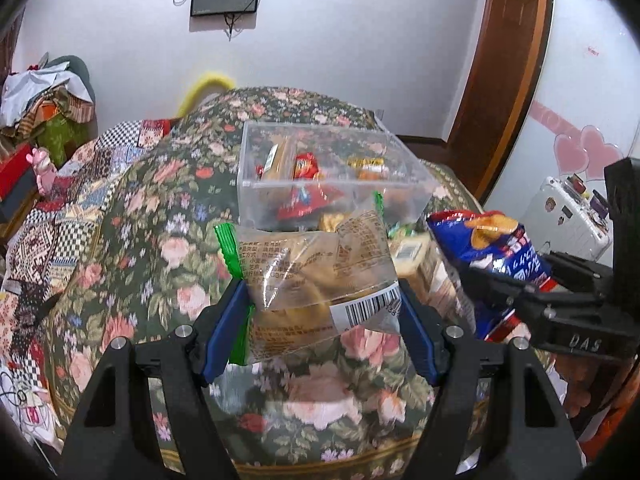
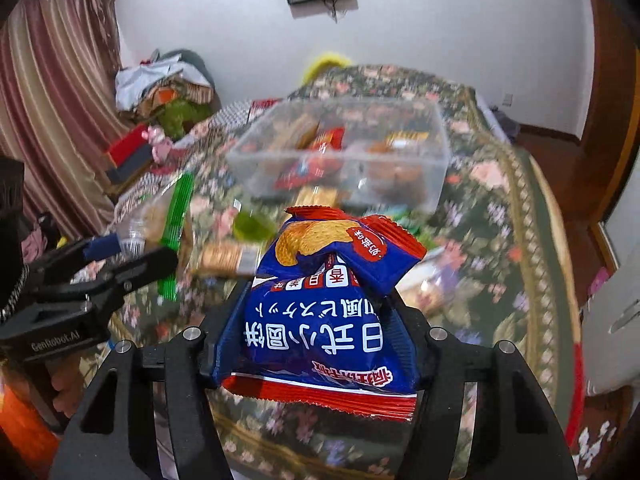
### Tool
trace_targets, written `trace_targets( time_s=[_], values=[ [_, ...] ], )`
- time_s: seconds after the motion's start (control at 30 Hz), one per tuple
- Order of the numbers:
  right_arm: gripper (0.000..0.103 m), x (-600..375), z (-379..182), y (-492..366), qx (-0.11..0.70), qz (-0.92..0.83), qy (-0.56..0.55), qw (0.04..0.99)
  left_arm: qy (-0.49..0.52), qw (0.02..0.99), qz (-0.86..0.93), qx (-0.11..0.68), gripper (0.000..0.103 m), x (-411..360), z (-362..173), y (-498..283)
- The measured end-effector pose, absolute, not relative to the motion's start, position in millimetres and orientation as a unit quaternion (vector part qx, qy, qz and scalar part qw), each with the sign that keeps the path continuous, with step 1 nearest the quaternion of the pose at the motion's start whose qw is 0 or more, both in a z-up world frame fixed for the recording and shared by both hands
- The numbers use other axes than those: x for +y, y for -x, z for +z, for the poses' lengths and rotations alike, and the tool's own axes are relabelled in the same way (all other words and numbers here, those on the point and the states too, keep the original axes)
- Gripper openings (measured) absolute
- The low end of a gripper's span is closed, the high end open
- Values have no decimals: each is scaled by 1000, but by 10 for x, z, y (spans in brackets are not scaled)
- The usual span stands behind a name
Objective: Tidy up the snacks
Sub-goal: 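Carry both bags over the clear box and open both grippers to drop them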
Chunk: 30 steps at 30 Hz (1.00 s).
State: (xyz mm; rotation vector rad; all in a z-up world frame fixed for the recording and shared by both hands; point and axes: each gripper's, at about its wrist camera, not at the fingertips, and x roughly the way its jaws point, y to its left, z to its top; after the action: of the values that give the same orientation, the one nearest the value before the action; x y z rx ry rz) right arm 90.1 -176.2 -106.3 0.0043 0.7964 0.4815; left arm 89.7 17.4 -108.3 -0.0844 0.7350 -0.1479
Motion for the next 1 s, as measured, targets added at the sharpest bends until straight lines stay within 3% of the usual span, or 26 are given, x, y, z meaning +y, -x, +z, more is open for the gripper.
trace_targets(
  time_s=[0.47,1.0],
  values=[
    [59,-1827,-640,-1497,320,215,-11,923,43,943,-73,323,72,141,-727,-1580],
    [59,-1712,-704,-2299,325,201,-2,924,46,936,-72,342,72,78,-852,-2564]
  ],
)
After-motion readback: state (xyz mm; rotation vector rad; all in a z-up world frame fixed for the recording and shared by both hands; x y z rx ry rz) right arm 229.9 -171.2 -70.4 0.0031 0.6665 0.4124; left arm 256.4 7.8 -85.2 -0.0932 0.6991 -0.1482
